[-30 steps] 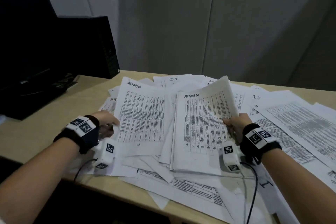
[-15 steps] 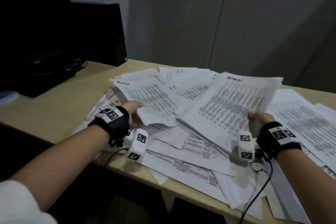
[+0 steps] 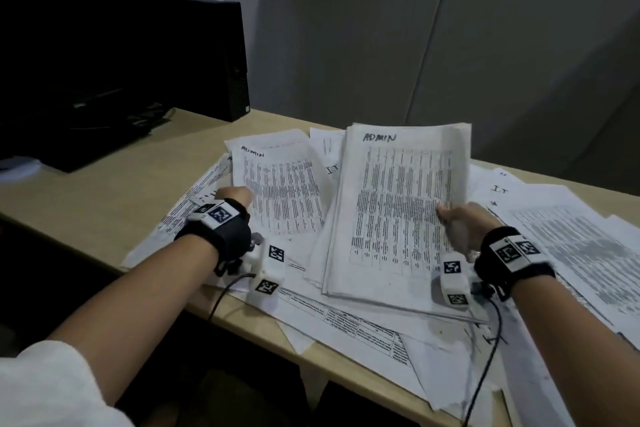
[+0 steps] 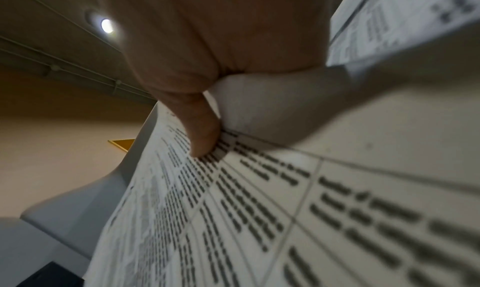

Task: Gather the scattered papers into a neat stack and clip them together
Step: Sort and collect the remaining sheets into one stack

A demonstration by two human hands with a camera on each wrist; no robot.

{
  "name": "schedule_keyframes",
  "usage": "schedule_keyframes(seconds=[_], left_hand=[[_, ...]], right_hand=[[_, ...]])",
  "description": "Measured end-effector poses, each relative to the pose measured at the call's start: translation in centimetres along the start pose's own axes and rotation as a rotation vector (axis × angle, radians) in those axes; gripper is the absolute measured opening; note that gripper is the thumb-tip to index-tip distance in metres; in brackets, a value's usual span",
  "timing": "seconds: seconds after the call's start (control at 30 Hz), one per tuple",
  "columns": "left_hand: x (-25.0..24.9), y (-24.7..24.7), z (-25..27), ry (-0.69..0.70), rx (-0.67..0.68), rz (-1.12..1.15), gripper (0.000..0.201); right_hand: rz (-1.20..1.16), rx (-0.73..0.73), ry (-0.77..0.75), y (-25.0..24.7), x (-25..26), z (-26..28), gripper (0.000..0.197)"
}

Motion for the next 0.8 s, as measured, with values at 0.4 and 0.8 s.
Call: schedule_keyframes(seconds=[0.4,0.8], left_hand=[[-4.0,-7.8,-3.5,0.181,-0.091,-0.600,0.080],[-1.4,-8.2,-7.9,0.191,-0.013,-0.947,0.066]], right_hand=[[0.174,0.015,-0.014,-1.1,0.5,-2.2,0.008],[0.902,0.363,0.011,2.5,3.5,-2.5,0.010]])
Point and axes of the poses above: each hand's wrist, its own z-axis away from the middle knuckle, its own y-axis out of the palm, x = y × z, the point moved 2 cm from there along -z, towards the middle knuckle, and after that the axes turned 4 degrees about -y, right-handed, at the moved point
